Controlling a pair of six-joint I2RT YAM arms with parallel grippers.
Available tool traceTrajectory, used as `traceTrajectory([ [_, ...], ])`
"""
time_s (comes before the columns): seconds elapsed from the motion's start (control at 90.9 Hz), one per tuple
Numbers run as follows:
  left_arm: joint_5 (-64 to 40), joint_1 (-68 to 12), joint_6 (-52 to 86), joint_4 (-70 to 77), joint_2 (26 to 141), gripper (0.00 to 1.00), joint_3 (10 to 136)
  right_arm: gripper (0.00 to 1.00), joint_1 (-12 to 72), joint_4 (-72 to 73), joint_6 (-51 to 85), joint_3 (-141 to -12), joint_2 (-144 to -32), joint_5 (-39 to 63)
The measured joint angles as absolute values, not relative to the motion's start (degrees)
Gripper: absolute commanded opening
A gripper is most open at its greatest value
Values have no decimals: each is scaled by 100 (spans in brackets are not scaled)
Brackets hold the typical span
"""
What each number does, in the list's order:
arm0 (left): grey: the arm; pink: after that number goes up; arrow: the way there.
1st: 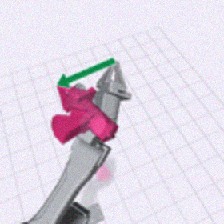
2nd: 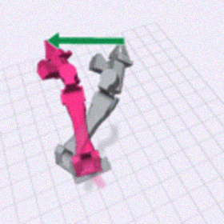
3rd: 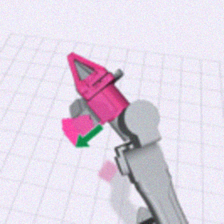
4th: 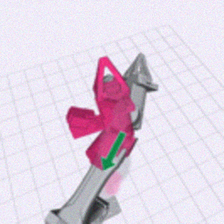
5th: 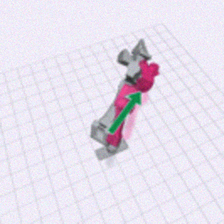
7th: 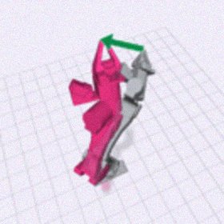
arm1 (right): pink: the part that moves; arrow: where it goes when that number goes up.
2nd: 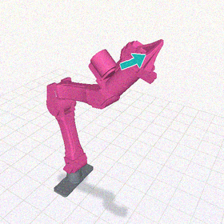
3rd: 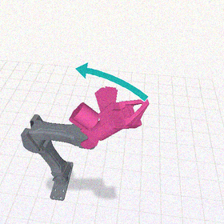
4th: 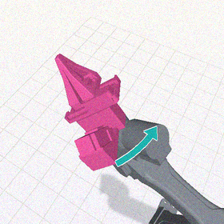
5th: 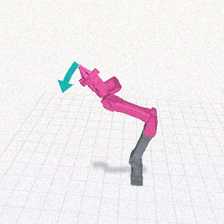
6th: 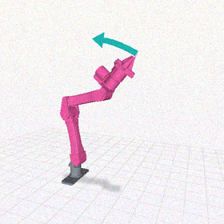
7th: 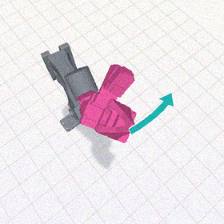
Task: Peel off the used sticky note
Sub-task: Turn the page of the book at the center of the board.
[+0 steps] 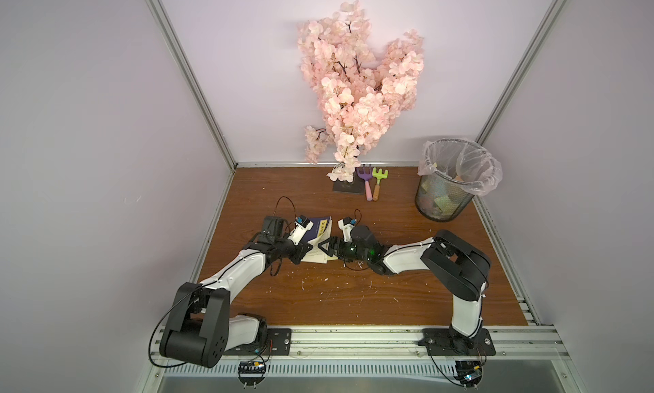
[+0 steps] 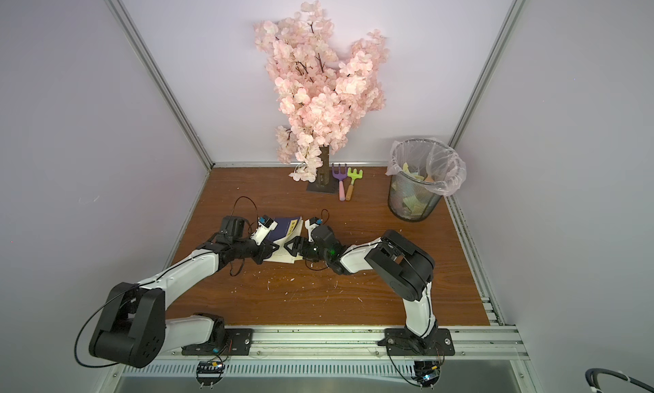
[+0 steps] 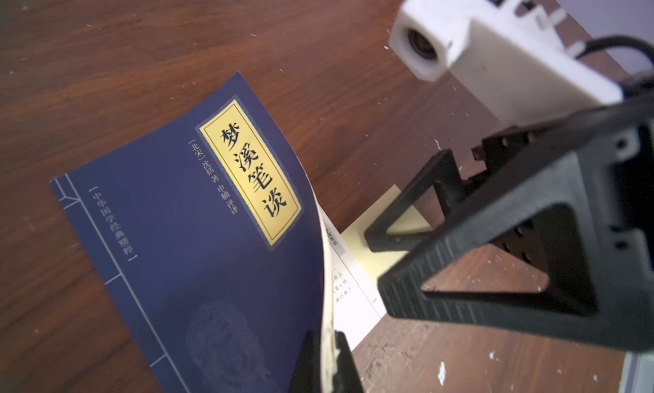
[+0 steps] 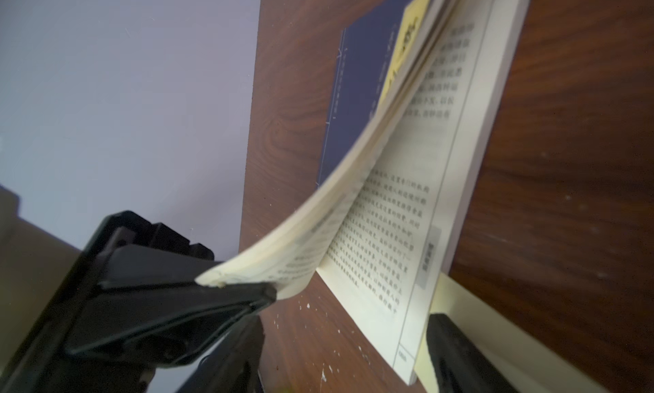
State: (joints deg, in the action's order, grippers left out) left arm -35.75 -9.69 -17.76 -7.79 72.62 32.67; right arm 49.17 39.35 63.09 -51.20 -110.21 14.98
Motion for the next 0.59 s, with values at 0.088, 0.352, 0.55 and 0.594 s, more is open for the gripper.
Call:
traceTrajectory([
  [0.088, -3649, -952, -1872, -838, 6993, 1, 3166, 75, 4908, 4007, 6355, -5118, -11021, 1522],
  [0.352, -3745, -617, -1872, -591, 6665, 1, 2853, 77, 4908, 4276, 6547, -5070, -11043, 1621],
  [0.55, -3942, -156, -1688, -228, 6748, 1, 2672, 77, 4917, 4327, 6643, -5050, -11065, 1612],
  [0.594, -3968, -130, -1662, -174, 6742, 1, 2648, 77, 4921, 4324, 6654, -5043, -11065, 1605],
])
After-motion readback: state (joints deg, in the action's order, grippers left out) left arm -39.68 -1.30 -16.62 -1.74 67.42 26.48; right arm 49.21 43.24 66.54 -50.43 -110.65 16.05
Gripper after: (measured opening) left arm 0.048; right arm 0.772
